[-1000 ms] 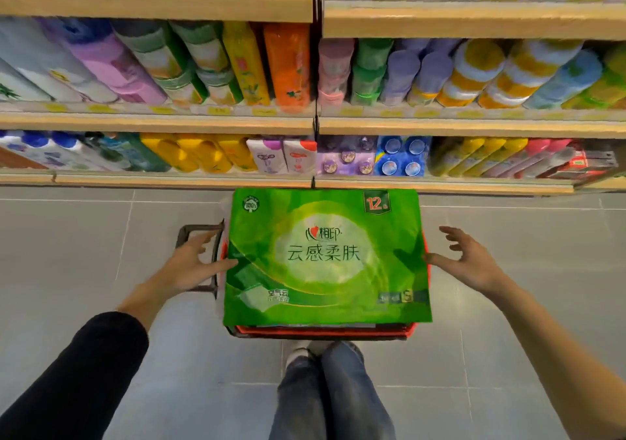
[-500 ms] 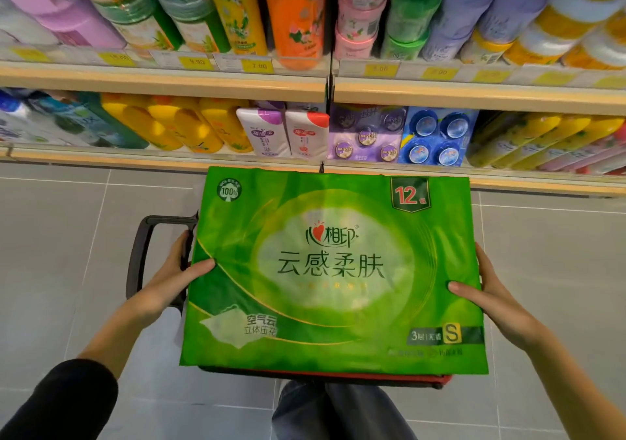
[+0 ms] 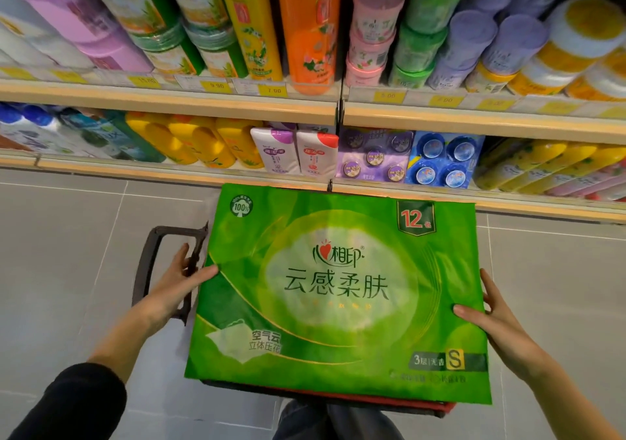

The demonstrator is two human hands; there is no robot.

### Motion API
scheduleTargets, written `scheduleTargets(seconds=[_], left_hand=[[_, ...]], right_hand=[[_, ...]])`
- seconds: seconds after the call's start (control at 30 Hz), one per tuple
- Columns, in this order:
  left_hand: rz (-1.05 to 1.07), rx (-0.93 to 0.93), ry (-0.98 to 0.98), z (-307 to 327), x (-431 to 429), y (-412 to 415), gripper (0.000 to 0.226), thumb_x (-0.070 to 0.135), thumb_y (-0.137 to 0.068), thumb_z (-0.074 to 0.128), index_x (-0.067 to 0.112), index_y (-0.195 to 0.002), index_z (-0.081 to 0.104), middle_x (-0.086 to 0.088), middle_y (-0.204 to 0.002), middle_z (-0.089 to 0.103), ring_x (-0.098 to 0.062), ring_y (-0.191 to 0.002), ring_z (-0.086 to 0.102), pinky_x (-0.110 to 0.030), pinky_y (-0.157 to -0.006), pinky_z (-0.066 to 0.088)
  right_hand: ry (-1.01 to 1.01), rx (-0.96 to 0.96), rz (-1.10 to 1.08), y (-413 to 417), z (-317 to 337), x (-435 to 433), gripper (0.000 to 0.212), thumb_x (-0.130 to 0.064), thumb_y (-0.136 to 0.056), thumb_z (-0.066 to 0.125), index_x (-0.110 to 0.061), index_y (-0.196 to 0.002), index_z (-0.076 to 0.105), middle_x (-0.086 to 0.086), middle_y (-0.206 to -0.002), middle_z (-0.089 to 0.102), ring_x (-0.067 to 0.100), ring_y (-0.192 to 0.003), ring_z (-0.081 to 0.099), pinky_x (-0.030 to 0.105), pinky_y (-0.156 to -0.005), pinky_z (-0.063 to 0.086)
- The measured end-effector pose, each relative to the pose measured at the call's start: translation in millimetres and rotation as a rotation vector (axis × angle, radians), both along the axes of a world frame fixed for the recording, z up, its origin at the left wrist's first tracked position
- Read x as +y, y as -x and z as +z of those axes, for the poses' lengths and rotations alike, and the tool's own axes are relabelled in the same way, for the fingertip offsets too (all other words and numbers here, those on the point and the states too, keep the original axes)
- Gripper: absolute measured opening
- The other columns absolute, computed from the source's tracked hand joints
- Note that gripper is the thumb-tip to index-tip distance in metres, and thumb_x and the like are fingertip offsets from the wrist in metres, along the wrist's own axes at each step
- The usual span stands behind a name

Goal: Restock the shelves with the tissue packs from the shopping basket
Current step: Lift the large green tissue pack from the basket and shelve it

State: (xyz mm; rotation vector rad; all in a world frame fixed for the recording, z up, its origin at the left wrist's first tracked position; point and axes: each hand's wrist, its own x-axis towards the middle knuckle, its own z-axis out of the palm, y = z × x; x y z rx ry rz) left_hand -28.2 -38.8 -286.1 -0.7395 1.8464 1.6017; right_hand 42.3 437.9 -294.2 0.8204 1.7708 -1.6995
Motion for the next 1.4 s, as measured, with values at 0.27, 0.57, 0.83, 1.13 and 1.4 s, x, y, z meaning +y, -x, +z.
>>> scheduleTargets(seconds=[0.27, 0.57, 0.83, 1.13, 1.4], left_hand=[[-0.17, -0.172, -0.079, -13, -22, 5, 0.144, 0.071, -0.022, 0.08, 0.045, -0.144, 0.007, -0.005, -0.15, 0.032, -0.031, -0.136, 0.032, -0.059, -0.111, 0.021], [-0.057, -0.124, -0.183, -25, -34, -5, 0.132, 0.039, -0.028, 0.091, 0.036, -0.141, 0.024, -0.018, -0.126, 0.056, -0.03, -0.103, 0.058, -0.05, -0.091, 0.043], [0.0, 0.006, -0.21, -19, -15, -22, 0.121, 0.071, -0.031, 0.079, 0.038, -0.138, 0.032, 0.004, -0.134, 0.053, -0.025, -0.12, 0.052, -0.048, -0.093, 0.045], [-0.015, 0.056, -0.204, 38, -27, -31, 0.142, 0.065, -0.025, 0.084, 0.033, -0.145, 0.018, -0.003, -0.135, 0.048, -0.027, -0.121, 0.049, -0.054, -0.106, 0.032], [0.05, 0.097, -0.12, 168, -56, -44, 0.136, 0.064, -0.028, 0.083, 0.038, -0.144, 0.017, -0.004, -0.146, 0.038, -0.029, -0.128, 0.044, -0.053, -0.109, 0.029]], right_hand=[[0.132, -0.001, 0.054, 2, -16, 11, 0.128, -0.037, -0.044, 0.088, -0.045, -0.142, 0.006, -0.006, -0.145, 0.036, 0.019, -0.117, 0.052, 0.028, -0.079, 0.056], [0.142, 0.006, 0.03, 7, -23, 15, 0.126, -0.025, -0.043, 0.085, -0.045, -0.141, 0.009, -0.002, -0.144, 0.038, 0.023, -0.117, 0.052, 0.031, -0.078, 0.056], [0.132, 0.011, -0.005, -1, -23, 19, 0.122, -0.028, -0.041, 0.088, -0.048, -0.139, 0.019, 0.0, -0.145, 0.039, 0.028, -0.118, 0.053, 0.044, -0.087, 0.051], [0.154, 0.068, -0.076, -1, 34, 6, 0.092, -0.008, -0.064, 0.064, -0.04, -0.14, 0.025, 0.003, -0.139, 0.047, 0.017, -0.098, 0.066, 0.033, -0.07, 0.058], [0.205, 0.174, 0.005, 29, 166, -25, 0.131, -0.041, -0.022, 0.091, -0.042, -0.138, 0.029, -0.004, -0.13, 0.054, 0.014, -0.098, 0.066, 0.028, -0.065, 0.056]])
